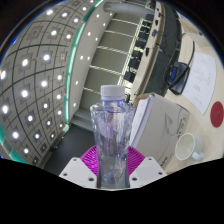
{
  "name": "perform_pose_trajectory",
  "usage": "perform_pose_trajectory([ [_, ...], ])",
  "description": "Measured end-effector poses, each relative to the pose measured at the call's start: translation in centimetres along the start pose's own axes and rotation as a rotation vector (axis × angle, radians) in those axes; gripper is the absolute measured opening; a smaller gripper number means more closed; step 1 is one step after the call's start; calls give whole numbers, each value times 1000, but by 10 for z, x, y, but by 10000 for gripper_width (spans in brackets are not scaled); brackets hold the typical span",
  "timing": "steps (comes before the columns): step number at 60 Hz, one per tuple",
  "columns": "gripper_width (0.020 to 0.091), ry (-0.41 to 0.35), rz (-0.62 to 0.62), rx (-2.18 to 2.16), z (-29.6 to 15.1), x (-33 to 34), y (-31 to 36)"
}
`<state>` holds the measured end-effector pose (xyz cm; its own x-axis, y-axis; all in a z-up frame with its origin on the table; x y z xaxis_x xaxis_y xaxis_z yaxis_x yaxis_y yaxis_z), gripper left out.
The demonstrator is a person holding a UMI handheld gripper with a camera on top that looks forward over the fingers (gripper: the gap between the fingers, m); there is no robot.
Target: Pour water
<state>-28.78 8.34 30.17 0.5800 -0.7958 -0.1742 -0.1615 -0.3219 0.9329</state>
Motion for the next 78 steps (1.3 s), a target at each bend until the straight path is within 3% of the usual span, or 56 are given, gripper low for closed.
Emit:
perform_pose_trajectory([
  [14,317,32,188,671,-106,40,3],
  [24,317,122,413,1026,-149,72,-69],
  [41,317,286,585,1175,-131,110,-195],
  [50,324,310,594,1119,-123,122,-237],
  [54,331,279,577,1129,-123,127,-236],
  [65,522,285,564,1115,-119,123,-236],
  [67,615,302,570,1109,-117,124,-236],
  [70,833,328,576,1094,-115,128,-234],
  [71,876,337,579,1089,-113,129,-233],
  [73,836,352,593,1079,-112,133,-230],
  [78,867,355,653,1053,-108,146,-215],
])
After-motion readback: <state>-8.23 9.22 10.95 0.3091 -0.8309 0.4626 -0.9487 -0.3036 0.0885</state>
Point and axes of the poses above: the point between the fingertips, and its own axes, seen from behind it with the camera up: y to the left, z down, x backward, against the way the camera looks, the point moved 4 cm from there along x, backward, against the way the camera looks, and after that the axes turned 12 degrees about -z, right-handed, at the moved point
